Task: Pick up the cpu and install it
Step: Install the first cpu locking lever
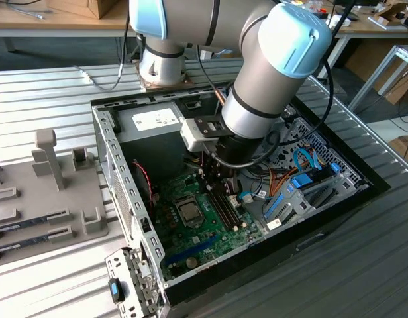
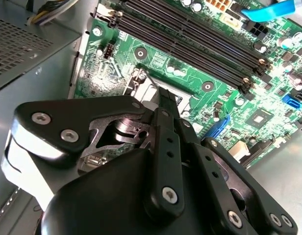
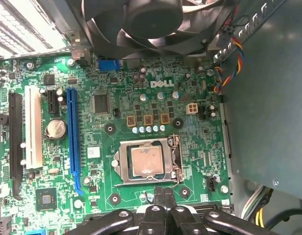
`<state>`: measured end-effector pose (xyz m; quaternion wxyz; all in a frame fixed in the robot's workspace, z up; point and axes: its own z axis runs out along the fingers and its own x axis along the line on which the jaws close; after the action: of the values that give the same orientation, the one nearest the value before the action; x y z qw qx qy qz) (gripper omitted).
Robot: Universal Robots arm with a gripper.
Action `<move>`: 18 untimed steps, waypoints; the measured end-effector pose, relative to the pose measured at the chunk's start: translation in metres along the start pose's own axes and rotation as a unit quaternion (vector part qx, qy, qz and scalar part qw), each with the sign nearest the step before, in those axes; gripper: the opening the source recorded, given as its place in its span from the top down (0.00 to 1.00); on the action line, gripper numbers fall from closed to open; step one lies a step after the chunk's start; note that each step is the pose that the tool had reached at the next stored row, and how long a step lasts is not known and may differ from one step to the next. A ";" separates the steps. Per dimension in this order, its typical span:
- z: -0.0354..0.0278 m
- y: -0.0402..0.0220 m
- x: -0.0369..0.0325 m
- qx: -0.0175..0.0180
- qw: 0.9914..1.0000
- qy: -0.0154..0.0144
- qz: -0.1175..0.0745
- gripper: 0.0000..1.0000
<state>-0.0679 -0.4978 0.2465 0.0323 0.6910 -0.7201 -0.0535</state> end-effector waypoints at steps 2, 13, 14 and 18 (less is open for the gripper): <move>0.0015 -0.0004 0.0027 0.000 1.000 0.000 0.000 0.89; 0.0103 -0.0019 0.0103 0.000 1.000 0.000 -0.001 0.89; 0.0115 -0.0020 0.0109 0.000 1.000 0.000 -0.001 0.89; 0.0155 -0.0028 0.0127 0.000 1.000 0.000 -0.002 0.89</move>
<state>-0.0676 -0.5101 0.2304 0.0326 0.6922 -0.7190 -0.0532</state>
